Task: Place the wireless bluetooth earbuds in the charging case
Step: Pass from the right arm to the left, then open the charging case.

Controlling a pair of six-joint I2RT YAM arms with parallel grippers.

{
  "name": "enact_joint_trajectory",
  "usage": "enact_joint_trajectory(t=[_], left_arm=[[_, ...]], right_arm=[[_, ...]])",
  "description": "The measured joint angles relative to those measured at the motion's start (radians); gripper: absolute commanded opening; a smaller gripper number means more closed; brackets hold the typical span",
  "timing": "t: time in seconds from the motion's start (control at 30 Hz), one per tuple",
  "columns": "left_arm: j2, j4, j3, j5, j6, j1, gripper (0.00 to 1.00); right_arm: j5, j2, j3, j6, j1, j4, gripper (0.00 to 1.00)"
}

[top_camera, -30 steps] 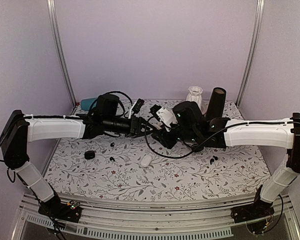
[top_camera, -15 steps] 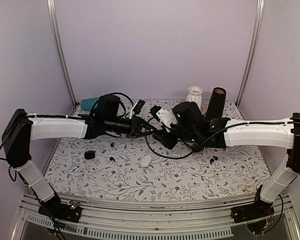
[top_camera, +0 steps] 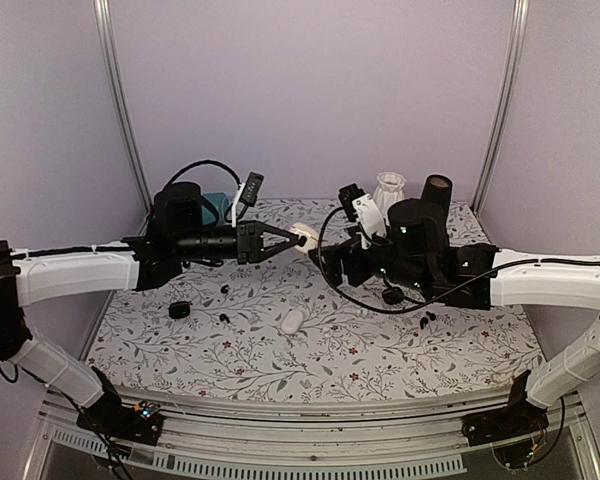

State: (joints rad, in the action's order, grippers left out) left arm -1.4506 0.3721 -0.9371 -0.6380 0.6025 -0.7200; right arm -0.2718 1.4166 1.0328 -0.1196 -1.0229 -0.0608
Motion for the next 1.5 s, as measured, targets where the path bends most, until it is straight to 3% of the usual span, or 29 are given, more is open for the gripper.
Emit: enact_joint_trajectory(t=[0.43, 0.73, 1.03, 1.5], left_arm=[[0.151, 0.0, 0.102, 0.206, -0.148, -0.063, 0.0], [0.142, 0.145, 0.102, 0.134, -0.164, -0.069, 0.0], [0.075, 0.282, 0.069, 0.015, -0.157, -0.07, 0.0], [0.01, 0.397, 0.03, -0.034, -0.052, -0.07, 0.0]], right_arm=[[0.174, -0.14, -0.074, -0.141, 0.015, -0.145, 0.99], [0.368, -0.204, -0.079, -0.222, 0.098, -0.15, 1.0], [0.461, -0.203, -0.079, -0.251, 0.103, -0.154, 0.97], [0.523, -0.079, -0.056, -0.212, 0.143, -0.186, 0.98]])
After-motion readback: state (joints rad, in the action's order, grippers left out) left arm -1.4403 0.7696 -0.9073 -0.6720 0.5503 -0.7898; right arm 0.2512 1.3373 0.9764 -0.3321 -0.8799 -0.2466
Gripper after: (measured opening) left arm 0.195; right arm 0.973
